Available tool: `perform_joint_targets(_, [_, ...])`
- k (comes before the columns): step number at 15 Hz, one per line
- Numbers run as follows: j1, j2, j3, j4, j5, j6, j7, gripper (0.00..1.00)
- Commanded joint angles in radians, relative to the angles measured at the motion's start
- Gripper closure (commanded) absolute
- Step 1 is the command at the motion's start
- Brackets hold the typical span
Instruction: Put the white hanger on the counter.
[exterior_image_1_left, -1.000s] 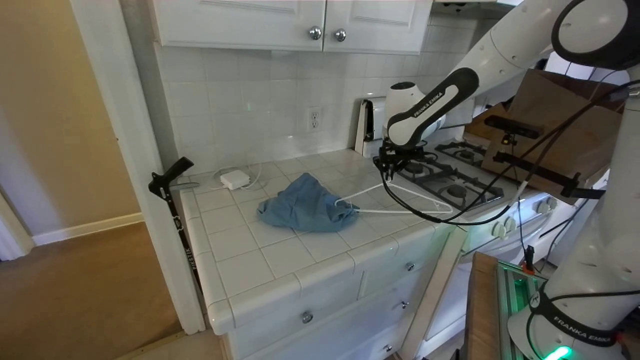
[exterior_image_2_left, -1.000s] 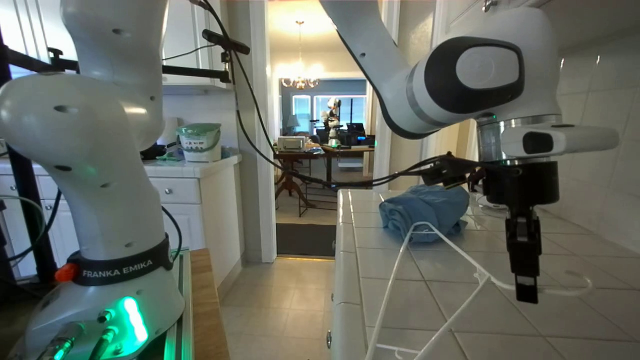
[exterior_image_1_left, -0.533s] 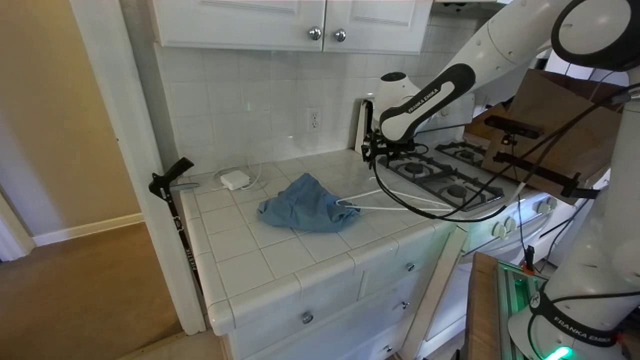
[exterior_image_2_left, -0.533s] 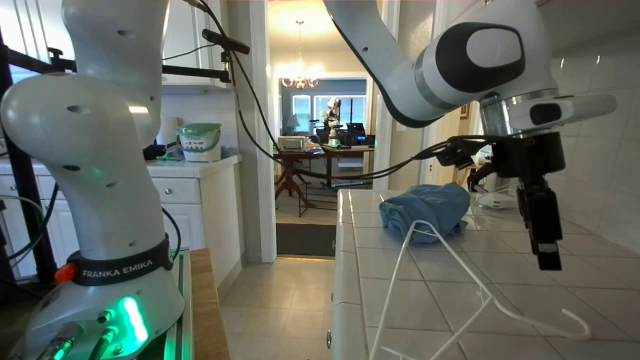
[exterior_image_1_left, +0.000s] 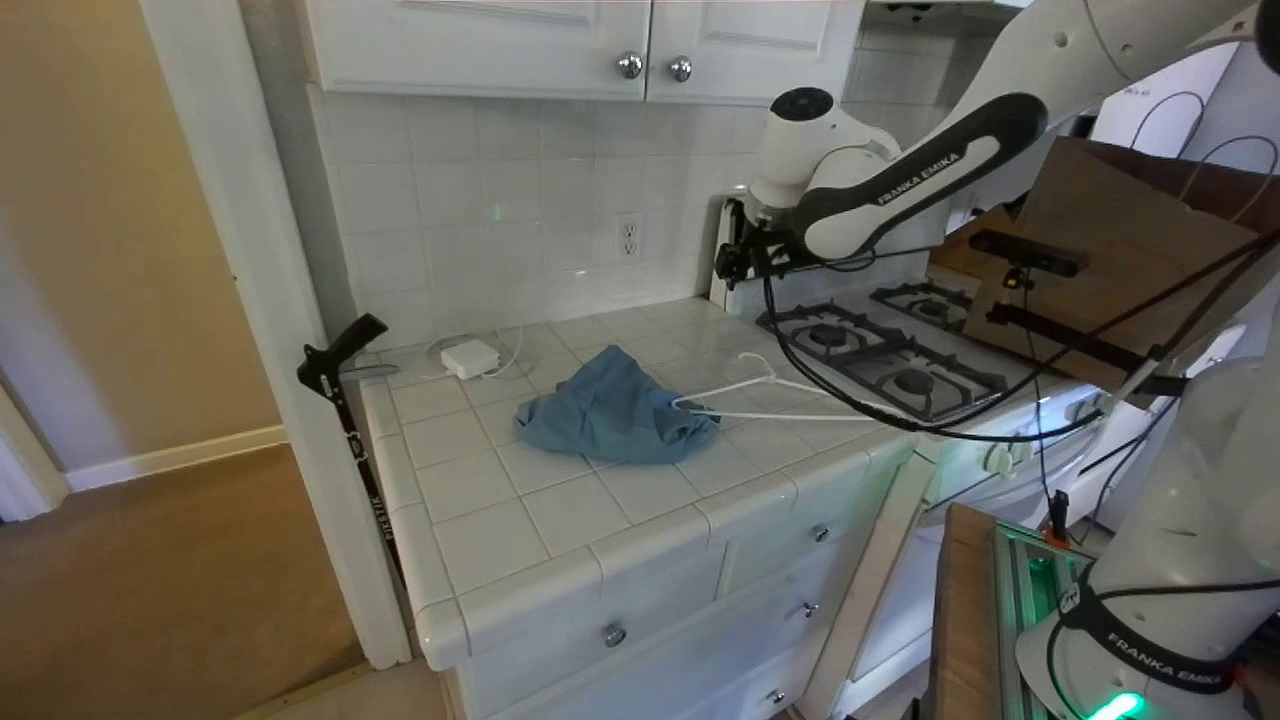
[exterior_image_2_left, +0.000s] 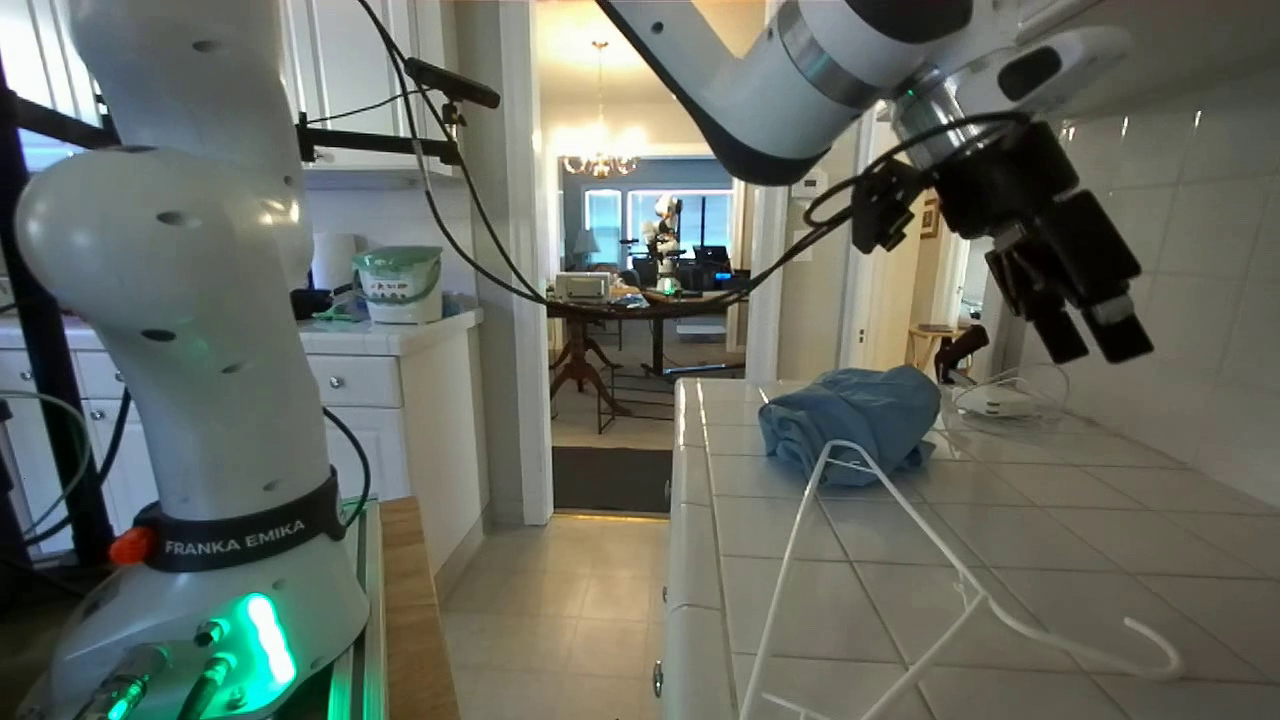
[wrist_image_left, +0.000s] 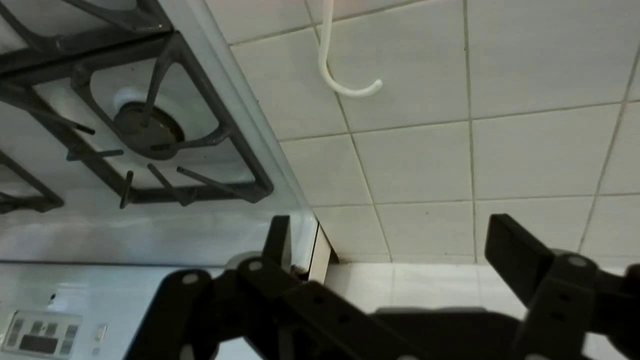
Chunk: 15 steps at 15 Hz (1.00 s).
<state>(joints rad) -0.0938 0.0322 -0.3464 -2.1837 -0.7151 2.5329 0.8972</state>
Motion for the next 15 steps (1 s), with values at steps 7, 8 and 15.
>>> perform_joint_targets(7, [-0.113, -0.493, 0.192, -0.259, -0.139, -0.055, 0.07, 0.0])
perform_joint_targets(8, [-0.113, -0.528, 0.197, -0.278, -0.104, -0.034, 0.056, 0.0])
perform_joint_targets(15, [-0.143, -0.565, 0.233, -0.277, -0.057, -0.029, 0.023, 0.0])
